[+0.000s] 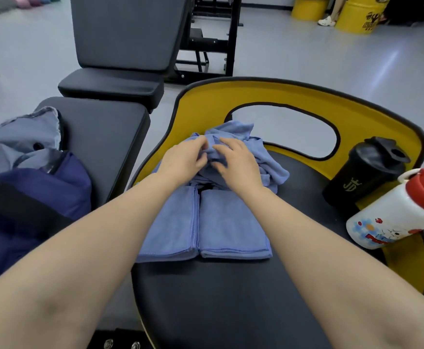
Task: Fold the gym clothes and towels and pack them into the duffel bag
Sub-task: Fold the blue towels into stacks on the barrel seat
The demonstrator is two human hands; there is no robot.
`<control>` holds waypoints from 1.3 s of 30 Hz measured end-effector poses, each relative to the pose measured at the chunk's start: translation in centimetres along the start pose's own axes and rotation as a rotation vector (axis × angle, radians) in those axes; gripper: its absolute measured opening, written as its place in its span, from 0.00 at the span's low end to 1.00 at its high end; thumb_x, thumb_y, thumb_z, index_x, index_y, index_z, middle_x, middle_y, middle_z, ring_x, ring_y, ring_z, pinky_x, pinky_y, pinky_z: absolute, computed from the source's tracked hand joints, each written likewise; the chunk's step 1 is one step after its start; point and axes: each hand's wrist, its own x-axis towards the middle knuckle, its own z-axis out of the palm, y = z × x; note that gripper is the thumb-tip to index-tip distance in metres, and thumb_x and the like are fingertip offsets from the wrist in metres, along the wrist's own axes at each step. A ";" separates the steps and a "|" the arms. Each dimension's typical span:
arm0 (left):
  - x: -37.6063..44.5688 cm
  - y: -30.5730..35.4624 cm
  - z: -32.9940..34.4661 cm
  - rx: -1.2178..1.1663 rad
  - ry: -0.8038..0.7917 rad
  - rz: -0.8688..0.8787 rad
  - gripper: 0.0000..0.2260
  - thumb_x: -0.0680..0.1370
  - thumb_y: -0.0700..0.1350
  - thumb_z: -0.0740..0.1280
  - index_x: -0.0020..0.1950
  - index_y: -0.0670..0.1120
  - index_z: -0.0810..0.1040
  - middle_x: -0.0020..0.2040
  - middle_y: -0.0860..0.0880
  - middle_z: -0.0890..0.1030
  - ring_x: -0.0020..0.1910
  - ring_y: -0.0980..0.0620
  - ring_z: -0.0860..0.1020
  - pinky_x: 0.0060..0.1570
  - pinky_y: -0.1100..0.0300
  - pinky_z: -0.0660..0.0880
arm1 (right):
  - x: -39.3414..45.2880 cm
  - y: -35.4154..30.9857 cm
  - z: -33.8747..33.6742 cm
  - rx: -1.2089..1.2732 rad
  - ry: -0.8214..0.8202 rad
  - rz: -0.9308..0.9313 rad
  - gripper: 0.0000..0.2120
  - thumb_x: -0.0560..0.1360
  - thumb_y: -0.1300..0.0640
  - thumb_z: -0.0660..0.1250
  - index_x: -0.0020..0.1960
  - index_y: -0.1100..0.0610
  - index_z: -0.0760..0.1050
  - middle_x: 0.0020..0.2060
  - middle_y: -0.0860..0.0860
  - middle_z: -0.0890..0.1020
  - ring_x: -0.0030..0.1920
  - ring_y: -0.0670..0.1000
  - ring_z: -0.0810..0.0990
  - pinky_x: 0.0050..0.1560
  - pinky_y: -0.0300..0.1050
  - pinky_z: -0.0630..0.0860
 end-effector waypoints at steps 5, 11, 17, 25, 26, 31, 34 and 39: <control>0.5 2.2 -3.3 -0.356 0.018 -0.040 0.02 0.80 0.41 0.58 0.51 0.48 0.67 0.43 0.45 0.76 0.41 0.44 0.74 0.42 0.49 0.72 | 0.5 -2.0 -4.3 0.210 0.068 0.147 0.10 0.81 0.55 0.60 0.47 0.60 0.75 0.43 0.56 0.81 0.41 0.53 0.73 0.36 0.47 0.62; 1.3 8.0 -9.7 -0.414 0.082 0.039 0.05 0.82 0.41 0.56 0.54 0.43 0.70 0.42 0.46 0.74 0.42 0.49 0.70 0.38 0.61 0.61 | 0.4 -4.9 -11.9 0.316 0.171 0.171 0.07 0.79 0.56 0.62 0.49 0.58 0.76 0.41 0.54 0.80 0.44 0.58 0.76 0.41 0.52 0.69; 1.1 14.2 -17.1 -0.455 0.154 0.121 0.07 0.80 0.43 0.63 0.52 0.41 0.77 0.48 0.43 0.78 0.50 0.48 0.74 0.43 0.63 0.62 | -0.9 -7.6 -20.9 0.452 0.312 0.183 0.09 0.77 0.55 0.64 0.56 0.50 0.78 0.45 0.51 0.83 0.46 0.53 0.79 0.45 0.50 0.75; -1.4 21.2 -28.0 -0.519 0.130 0.135 0.12 0.75 0.39 0.68 0.58 0.43 0.75 0.46 0.47 0.77 0.45 0.51 0.75 0.36 0.68 0.70 | -2.4 -11.3 -32.5 0.383 0.445 0.137 0.06 0.76 0.62 0.64 0.45 0.63 0.79 0.41 0.58 0.80 0.40 0.52 0.73 0.37 0.45 0.64; -1.7 21.7 -29.3 -0.518 0.121 0.140 0.12 0.75 0.38 0.68 0.58 0.43 0.75 0.46 0.47 0.78 0.46 0.51 0.76 0.39 0.68 0.71 | -2.7 -11.9 -33.7 0.378 0.461 0.119 0.06 0.76 0.62 0.64 0.46 0.63 0.79 0.43 0.57 0.79 0.41 0.51 0.73 0.37 0.43 0.64; -3.5 24.1 -34.9 -0.413 0.153 0.177 0.10 0.75 0.38 0.68 0.55 0.45 0.79 0.51 0.46 0.81 0.50 0.51 0.77 0.48 0.61 0.72 | -4.3 -14.7 -39.2 0.410 0.517 0.074 0.06 0.77 0.63 0.61 0.49 0.58 0.77 0.42 0.52 0.79 0.43 0.50 0.75 0.34 0.37 0.68; -4.6 25.8 -37.6 -0.403 0.213 0.189 0.07 0.77 0.40 0.66 0.54 0.45 0.80 0.49 0.47 0.80 0.51 0.51 0.76 0.49 0.60 0.71 | -5.2 -16.6 -42.0 0.425 0.515 0.007 0.04 0.78 0.61 0.63 0.50 0.54 0.74 0.44 0.51 0.79 0.44 0.49 0.76 0.35 0.33 0.69; -6.8 28.6 -41.0 -0.334 0.264 0.227 0.08 0.79 0.41 0.63 0.55 0.43 0.80 0.47 0.47 0.79 0.48 0.52 0.74 0.47 0.61 0.69 | -7.3 -19.5 -46.0 0.421 0.553 -0.070 0.04 0.77 0.60 0.67 0.48 0.52 0.78 0.42 0.49 0.80 0.45 0.50 0.78 0.33 0.25 0.68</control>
